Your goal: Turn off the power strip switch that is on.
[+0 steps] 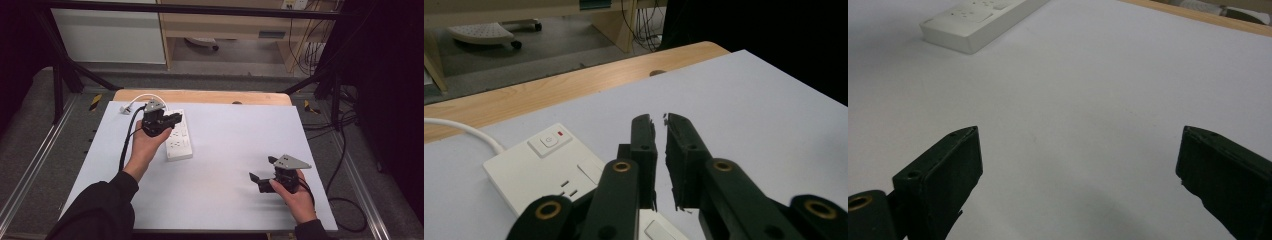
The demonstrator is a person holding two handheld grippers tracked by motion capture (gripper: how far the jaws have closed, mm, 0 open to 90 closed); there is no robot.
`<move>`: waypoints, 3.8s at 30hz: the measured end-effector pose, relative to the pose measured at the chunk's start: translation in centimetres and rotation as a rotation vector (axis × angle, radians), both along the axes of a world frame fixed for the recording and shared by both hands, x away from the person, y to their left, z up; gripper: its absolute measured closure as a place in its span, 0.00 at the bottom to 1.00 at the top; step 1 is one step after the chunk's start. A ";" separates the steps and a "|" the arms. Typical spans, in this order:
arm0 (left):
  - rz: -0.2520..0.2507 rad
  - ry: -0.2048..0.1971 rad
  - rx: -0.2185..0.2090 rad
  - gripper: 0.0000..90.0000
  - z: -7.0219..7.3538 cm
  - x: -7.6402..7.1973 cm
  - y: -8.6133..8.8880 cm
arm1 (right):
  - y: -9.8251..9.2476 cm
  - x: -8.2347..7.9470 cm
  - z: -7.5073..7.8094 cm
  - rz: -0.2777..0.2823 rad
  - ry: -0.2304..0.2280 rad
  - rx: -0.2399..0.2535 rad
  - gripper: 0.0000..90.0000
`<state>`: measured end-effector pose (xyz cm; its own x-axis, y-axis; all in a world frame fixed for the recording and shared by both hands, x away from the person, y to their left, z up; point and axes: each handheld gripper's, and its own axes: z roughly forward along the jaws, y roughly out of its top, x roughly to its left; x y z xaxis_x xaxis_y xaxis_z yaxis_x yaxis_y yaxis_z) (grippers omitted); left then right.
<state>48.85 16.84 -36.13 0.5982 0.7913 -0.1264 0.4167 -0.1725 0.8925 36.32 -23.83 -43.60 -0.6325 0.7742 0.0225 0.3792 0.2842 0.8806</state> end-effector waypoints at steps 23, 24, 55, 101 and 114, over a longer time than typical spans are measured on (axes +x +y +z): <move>0.005 0.075 0.029 1.00 -2.8 2.2 -0.5 | 0.0 -0.1 0.1 0.004 -0.003 0.002 0.06; 0.004 0.079 0.029 1.00 -2.9 2.2 -0.5 | 0.0 -0.1 0.1 0.005 -0.005 0.001 0.06; 0.002 0.149 0.069 1.00 -4.7 3.1 -0.9 | 0.0 -0.1 0.1 0.006 -0.005 0.001 0.05; 0.000 0.167 0.114 1.00 -6.5 2.9 -1.4 | 0.1 0.0 0.1 0.010 0.003 -0.003 0.05; -0.003 0.168 0.126 1.00 -6.9 2.9 -1.6 | 0.1 0.0 0.0 0.011 0.000 -0.005 0.05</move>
<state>51.72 15.27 -43.03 0.5798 0.8051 -0.1249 0.5570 -0.2798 0.7820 36.30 -23.75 -43.55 -0.6414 0.7670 0.0190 0.3759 0.2925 0.8793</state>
